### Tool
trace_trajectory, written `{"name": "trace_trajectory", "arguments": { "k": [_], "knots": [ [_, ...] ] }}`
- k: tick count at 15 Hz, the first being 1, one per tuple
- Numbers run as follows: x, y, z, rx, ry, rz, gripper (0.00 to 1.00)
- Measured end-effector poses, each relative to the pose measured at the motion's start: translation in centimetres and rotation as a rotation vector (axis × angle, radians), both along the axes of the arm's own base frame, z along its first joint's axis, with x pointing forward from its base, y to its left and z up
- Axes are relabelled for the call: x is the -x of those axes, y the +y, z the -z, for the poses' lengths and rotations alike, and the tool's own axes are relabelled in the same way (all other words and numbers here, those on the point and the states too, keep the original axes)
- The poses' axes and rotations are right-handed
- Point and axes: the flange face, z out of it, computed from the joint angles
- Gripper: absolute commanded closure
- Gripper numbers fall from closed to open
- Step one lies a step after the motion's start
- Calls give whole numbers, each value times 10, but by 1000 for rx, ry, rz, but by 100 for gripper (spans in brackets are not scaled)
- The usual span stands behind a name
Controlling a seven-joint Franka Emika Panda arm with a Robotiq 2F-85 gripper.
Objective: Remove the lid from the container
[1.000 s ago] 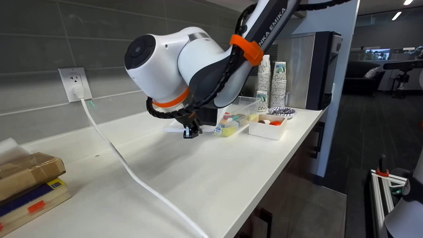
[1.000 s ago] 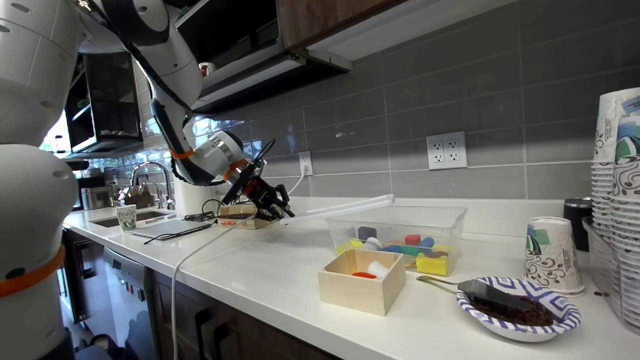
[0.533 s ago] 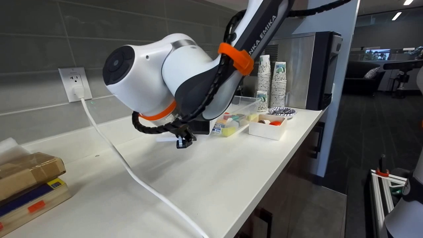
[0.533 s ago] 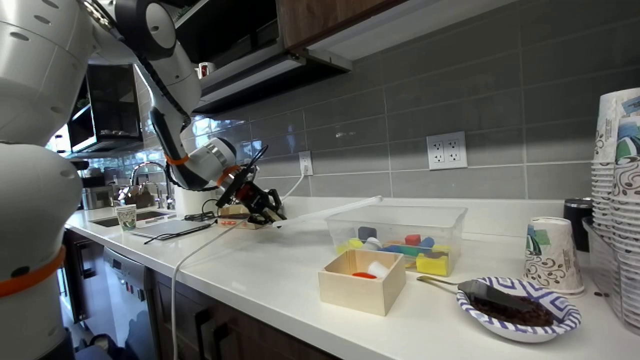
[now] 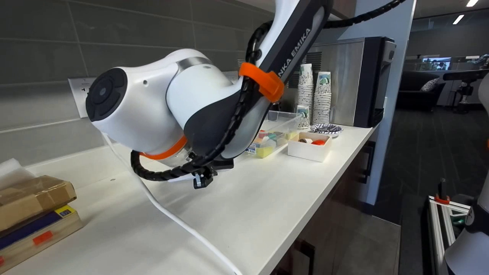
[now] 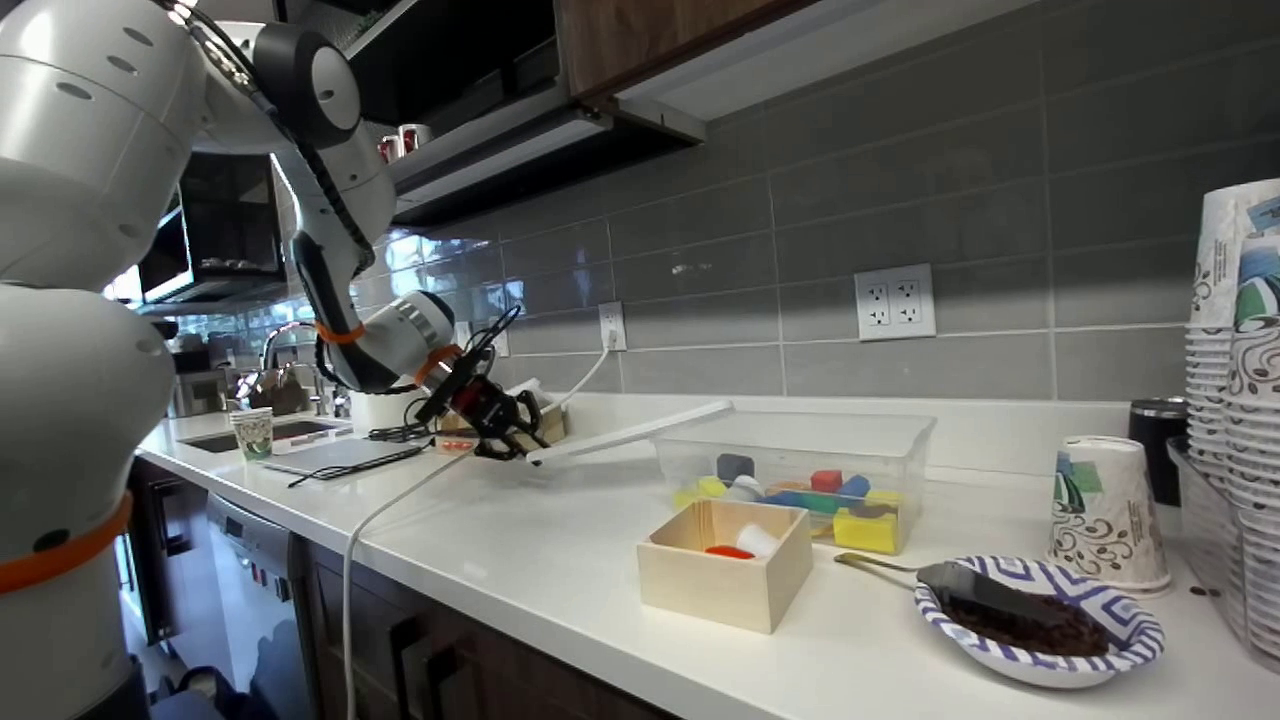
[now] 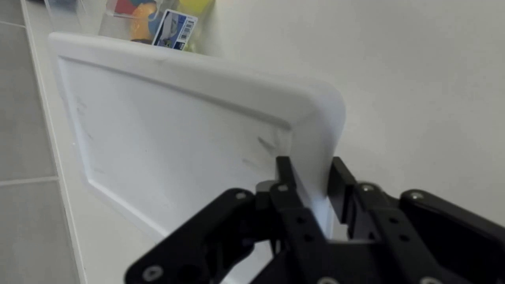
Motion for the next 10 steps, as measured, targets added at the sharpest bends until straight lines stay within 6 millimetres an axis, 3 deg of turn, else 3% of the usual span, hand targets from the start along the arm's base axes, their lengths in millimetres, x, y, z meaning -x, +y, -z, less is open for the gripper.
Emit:
{"name": "trace_trajectory", "arguments": {
  "k": [4,5,6,10],
  "knots": [
    [-1,6,7,22,22,-9,93],
    [-3,5,7,26,22,-6,49],
    [-5,4,6,28,20,-1,48],
    [-17,-3,-2,22,5,19,18]
  ]
}}
